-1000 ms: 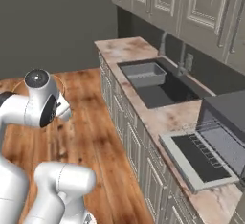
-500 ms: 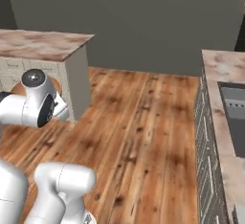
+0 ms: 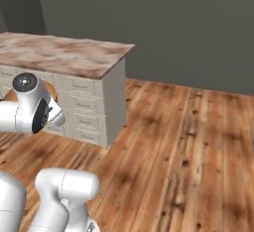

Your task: Pick up the heated bread from the toaster oven and place it in the bowl. Then move the bread bowl to the dining counter.

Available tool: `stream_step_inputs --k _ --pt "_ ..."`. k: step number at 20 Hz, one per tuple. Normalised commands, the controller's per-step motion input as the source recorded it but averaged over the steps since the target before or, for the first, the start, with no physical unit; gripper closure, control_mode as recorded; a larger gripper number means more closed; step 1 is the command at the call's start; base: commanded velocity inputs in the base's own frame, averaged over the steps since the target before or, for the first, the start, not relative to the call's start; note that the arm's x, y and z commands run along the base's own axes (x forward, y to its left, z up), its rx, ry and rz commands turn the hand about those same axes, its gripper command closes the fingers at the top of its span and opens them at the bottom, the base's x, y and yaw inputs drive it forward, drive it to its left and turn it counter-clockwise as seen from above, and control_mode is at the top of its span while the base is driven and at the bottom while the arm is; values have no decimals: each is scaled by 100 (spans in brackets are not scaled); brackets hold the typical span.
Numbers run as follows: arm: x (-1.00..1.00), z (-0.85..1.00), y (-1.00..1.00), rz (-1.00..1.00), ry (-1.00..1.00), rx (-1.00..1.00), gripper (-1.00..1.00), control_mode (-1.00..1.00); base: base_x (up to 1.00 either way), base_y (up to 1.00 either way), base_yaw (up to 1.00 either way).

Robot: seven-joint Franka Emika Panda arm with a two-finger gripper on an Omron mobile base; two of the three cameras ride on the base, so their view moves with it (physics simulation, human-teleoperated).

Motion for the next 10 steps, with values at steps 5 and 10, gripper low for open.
stream_step_inputs --k 5,10 --pt "0 0 0 0 0 0 100 100 100 100 1" --pt "0 0 0 0 0 0 100 100 100 100 -3"
